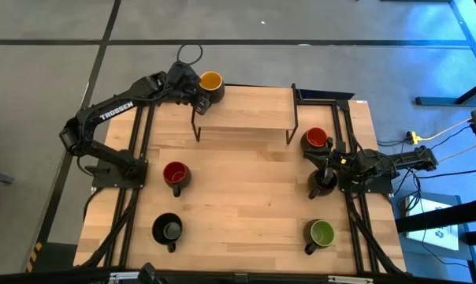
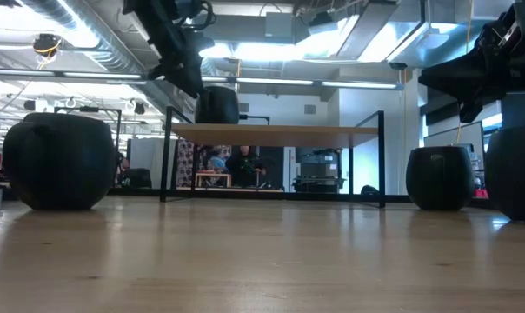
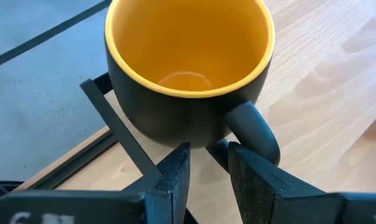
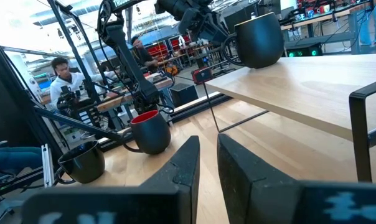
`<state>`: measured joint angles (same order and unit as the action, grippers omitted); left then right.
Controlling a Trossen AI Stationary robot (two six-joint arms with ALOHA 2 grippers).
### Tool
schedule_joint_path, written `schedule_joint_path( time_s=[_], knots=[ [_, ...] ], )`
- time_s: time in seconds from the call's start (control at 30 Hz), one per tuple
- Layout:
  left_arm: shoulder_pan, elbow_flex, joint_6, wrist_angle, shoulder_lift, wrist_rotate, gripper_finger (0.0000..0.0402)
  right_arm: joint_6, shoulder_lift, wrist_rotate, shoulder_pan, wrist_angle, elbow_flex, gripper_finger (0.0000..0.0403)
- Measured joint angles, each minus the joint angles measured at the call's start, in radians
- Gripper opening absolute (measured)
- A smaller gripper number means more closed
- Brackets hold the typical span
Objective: Place coffee mugs
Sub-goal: Put the yellow mug on the shelf
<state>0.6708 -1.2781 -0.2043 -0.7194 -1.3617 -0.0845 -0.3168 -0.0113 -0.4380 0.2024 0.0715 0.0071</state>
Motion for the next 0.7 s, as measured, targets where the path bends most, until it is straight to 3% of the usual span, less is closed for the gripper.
schedule_joint_path(
  time_s=[0.43, 0.7],
  knots=[
    [-0.002, -0.04, 0.023, 0.0, 0.059, -0.039, 0.0102, 0.0, 0.0, 0.0, 0.0, 0.0, 0.0, 0.0044],
    [-0.062, -0.079, 0.038, 0.157, 0.078, 0.093, 0.0101, 0.0, 0.0, -0.026, 0.0, 0.001, 0.0, 0.0044]
  ],
)
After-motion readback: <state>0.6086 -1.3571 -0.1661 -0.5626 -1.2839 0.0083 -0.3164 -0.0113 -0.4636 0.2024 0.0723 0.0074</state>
